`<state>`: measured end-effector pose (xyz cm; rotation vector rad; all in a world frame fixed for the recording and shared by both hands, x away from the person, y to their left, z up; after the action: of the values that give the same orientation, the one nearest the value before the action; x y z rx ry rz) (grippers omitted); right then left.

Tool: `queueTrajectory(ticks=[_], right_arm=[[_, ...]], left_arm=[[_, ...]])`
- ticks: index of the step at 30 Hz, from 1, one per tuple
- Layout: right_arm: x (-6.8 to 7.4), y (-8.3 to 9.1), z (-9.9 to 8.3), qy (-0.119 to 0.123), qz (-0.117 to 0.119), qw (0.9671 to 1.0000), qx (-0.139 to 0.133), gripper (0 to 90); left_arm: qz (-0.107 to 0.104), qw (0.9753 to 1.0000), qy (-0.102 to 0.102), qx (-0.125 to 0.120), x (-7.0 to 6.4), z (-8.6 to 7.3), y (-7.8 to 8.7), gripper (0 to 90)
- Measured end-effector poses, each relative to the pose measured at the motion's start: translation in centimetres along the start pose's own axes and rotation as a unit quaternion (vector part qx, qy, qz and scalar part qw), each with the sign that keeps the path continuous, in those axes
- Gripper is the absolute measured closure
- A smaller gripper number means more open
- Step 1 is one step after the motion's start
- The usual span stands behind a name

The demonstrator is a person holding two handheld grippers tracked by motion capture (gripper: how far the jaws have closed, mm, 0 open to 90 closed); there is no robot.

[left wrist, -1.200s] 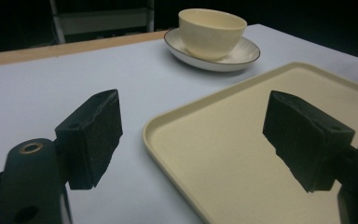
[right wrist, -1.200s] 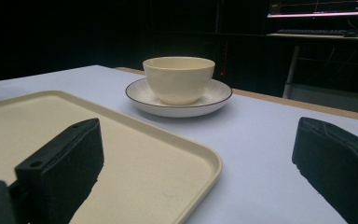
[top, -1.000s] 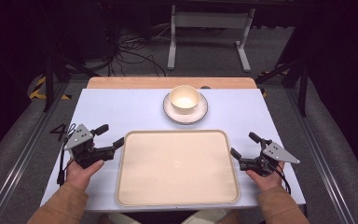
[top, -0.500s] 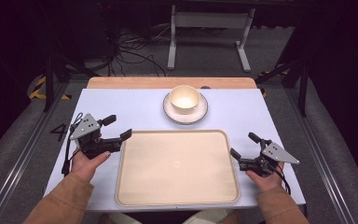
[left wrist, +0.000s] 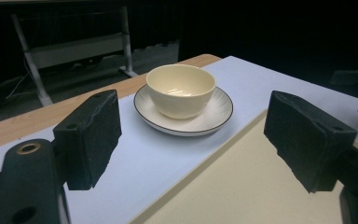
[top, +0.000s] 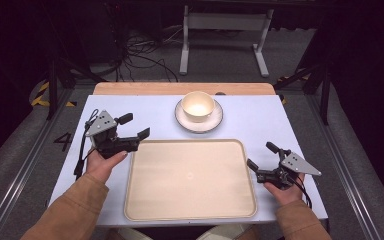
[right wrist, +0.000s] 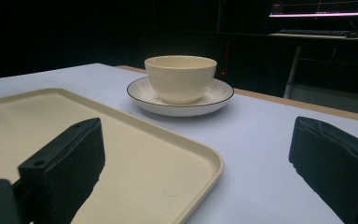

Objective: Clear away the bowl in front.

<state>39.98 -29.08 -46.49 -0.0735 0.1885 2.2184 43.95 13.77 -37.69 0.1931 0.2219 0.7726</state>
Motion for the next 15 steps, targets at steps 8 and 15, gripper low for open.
queueTrajectory(ticks=[8,15], right_arm=[[0.0,0.0,0.0,0.001,0.001,1.0000,0.001,4.0],[0.0,0.0,0.0,0.000,0.003,1.0000,0.002,4.2]], left_arm=[[0.002,0.9999,-0.004,-0.009,0.3,1.2,-1.3,19.3],[0.004,0.9999,-0.011,0.000,0.5,1.8,-2.7,18.9]])
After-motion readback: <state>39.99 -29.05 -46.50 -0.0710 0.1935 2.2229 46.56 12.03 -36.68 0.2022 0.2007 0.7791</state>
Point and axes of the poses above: each handheld gripper's, and its own axes: y roughly backward along the jaws, z roughly out of its top, x roughly to its left, the point moved 6 cm from there along -y, roughly forward along the jaws, and after that the axes turned 4 degrees about y, right-handed, at the moved point
